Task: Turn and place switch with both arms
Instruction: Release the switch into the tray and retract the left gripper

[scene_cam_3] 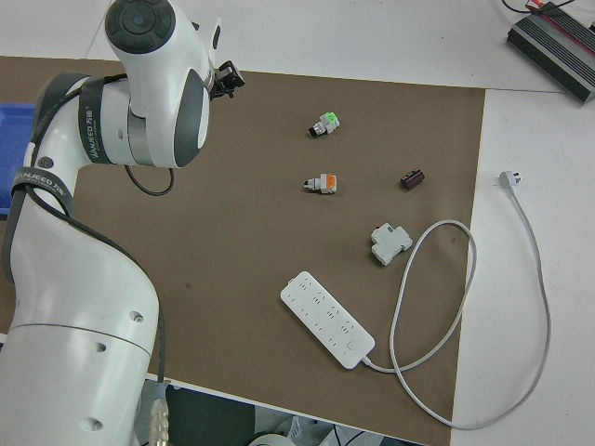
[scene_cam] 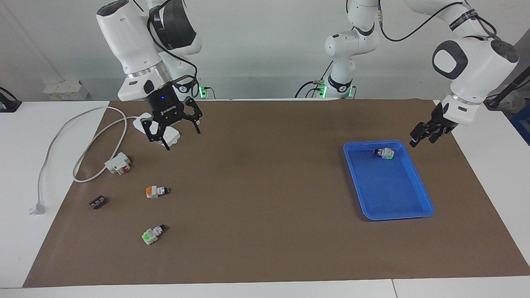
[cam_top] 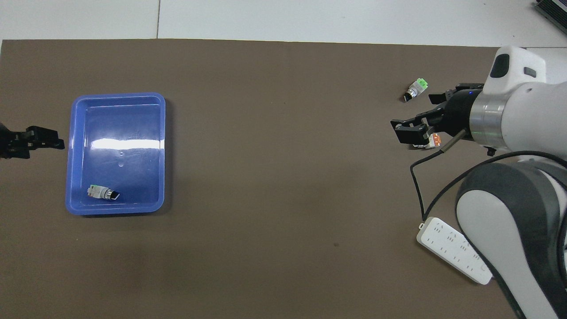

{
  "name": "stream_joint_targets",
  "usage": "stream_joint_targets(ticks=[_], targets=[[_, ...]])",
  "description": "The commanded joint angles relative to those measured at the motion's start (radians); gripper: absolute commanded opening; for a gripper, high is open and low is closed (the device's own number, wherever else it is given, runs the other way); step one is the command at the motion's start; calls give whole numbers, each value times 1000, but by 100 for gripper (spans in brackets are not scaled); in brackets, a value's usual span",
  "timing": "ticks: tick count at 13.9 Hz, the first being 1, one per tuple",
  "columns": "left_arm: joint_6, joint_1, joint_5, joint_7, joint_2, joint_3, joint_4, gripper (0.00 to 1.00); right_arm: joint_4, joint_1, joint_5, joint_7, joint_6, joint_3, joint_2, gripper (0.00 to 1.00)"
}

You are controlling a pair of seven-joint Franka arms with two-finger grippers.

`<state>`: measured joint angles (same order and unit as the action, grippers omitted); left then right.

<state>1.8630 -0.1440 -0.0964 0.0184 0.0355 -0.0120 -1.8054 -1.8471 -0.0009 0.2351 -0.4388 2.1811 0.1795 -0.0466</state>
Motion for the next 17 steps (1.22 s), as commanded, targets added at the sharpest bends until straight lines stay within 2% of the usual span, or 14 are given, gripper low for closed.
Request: stream_joint_targets(ticks=[1, 4, 6, 7, 9, 11, 13, 17], targets=[[-143, 49, 27, 52, 57, 11, 151, 89, 48, -19, -34, 118, -24, 6, 10, 100], [-249, 55, 32, 52, 57, 7, 230, 92, 77, -37, -45, 143, -37, 1, 13, 100], [-316, 105, 53, 52, 57, 9, 276, 92, 120, -37, -173, 222, -69, 1, 27, 100], [-353, 128, 82, 52, 58, 9, 296, 93, 141, -34, -233, 277, -104, 3, 31, 100], [-396, 179, 109, 49, 66, 9, 339, 93, 181, -24, -261, 386, -215, 3, 33, 100], [-397, 182, 109, 45, 64, 9, 342, 94, 216, -24, -260, 525, -346, 1, 34, 100], [-375, 176, 109, 41, 64, 9, 337, 94, 220, -19, -260, 624, -400, -8, 34, 100], [-325, 173, 101, 40, 55, 11, 308, 94, 226, -2, -260, 687, -481, -60, 31, 100]])
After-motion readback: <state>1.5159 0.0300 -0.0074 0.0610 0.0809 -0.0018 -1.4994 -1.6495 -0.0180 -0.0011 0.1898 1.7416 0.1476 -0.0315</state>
